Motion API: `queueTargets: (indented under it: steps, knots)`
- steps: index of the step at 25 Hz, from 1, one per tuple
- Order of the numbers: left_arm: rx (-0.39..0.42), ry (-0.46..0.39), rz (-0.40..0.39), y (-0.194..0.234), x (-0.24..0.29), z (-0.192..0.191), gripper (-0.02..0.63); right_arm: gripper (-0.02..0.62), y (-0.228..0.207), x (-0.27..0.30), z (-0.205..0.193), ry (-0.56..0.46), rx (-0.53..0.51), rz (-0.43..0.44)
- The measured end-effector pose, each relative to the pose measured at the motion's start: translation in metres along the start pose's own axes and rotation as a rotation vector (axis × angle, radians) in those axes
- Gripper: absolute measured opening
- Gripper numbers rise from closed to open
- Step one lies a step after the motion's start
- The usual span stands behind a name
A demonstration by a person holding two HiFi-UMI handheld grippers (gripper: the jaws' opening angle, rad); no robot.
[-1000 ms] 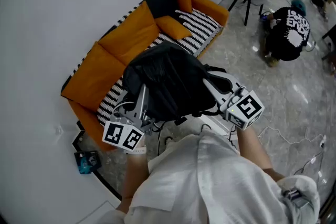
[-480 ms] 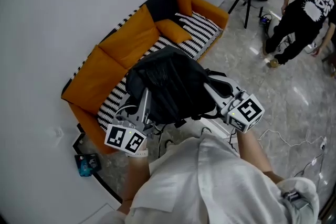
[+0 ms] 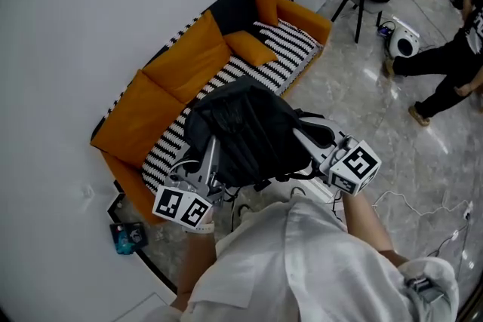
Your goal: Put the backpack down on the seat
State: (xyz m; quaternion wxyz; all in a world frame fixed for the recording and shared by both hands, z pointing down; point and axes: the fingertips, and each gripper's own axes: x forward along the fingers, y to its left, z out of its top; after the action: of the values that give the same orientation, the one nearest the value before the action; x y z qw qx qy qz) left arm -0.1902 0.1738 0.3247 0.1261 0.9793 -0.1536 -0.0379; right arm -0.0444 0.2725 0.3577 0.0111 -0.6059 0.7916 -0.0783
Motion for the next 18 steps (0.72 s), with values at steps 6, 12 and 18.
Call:
queueTargets:
  steps: [6,12,18]
  knots:
    - [-0.003,0.018,0.018,-0.029,0.052,-0.004,0.078,0.054,-0.054,-0.020,0.006,-0.005,0.032,0.041]
    - [-0.021,0.016,0.036,-0.042,0.068,-0.009,0.078,0.052,-0.073,-0.030,0.008,-0.003,0.044,0.075]
    - [-0.062,0.024,0.043,-0.036,0.085,-0.025,0.077,0.052,-0.089,-0.026,-0.002,0.017,0.057,0.076]
